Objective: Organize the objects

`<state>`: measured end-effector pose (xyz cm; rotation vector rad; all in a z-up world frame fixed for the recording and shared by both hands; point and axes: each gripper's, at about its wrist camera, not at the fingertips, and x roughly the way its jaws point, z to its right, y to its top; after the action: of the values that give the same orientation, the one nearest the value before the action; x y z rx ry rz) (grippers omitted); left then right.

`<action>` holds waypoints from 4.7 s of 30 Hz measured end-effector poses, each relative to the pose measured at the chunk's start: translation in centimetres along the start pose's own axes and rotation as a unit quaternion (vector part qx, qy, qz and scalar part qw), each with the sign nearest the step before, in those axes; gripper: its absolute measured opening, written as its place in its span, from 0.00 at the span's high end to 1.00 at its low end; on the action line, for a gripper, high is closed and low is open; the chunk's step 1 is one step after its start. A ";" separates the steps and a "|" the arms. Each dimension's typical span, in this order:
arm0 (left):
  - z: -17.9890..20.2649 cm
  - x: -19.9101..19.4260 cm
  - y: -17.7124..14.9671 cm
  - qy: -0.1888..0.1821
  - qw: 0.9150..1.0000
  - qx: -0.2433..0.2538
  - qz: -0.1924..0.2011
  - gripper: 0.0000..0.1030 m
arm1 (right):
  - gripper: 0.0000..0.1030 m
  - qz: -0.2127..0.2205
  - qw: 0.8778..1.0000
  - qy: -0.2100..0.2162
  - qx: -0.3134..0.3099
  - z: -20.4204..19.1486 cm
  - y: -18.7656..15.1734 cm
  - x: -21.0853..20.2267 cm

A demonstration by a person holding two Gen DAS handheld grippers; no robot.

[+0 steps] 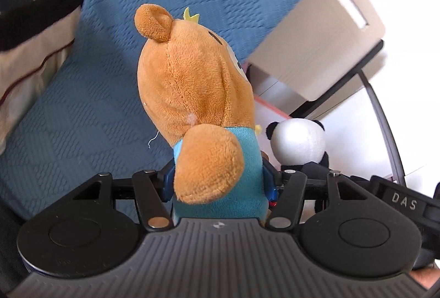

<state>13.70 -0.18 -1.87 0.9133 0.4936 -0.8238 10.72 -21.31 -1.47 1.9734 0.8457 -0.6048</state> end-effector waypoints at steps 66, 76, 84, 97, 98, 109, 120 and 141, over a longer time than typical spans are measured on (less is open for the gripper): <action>17.6 19.0 -2.5 -0.019 0.987 0.123 -0.105 0.21 | 0.22 0.064 0.983 -0.151 0.083 22.4 4.3 -1.0; 19.3 11.8 -1.6 -0.036 0.987 0.146 -0.060 0.21 | 0.22 0.124 0.983 -0.125 0.048 17.3 5.4 -7.7; 19.1 4.8 -1.3 -0.060 0.987 0.150 -0.019 0.20 | 0.22 0.160 0.980 -0.112 0.024 12.7 4.1 -12.1; 16.0 -2.7 -3.9 -0.056 0.984 0.169 0.000 0.20 | 0.22 0.151 0.982 -0.109 0.002 7.5 -1.9 -13.9; 15.7 -3.0 -4.1 -0.055 0.984 0.170 0.000 0.20 | 0.22 0.149 0.983 -0.111 0.001 7.3 -2.4 -13.9; 12.8 -4.0 -6.2 -0.041 0.984 0.172 -0.013 0.20 | 0.22 0.125 0.985 -0.122 0.001 6.1 -6.6 -12.7; 11.2 -3.5 -7.3 -0.032 0.985 0.169 -0.027 0.20 | 0.22 0.112 0.984 -0.140 -0.007 5.9 -8.7 -11.6; 10.4 -2.4 -7.7 -0.020 0.984 0.172 -0.043 0.20 | 0.00 0.093 0.986 -0.137 0.003 6.8 -8.9 -10.6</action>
<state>6.50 -10.69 1.50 1.1969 0.3622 -1.0247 -3.49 -27.25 -2.27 1.8928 0.4856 -0.7463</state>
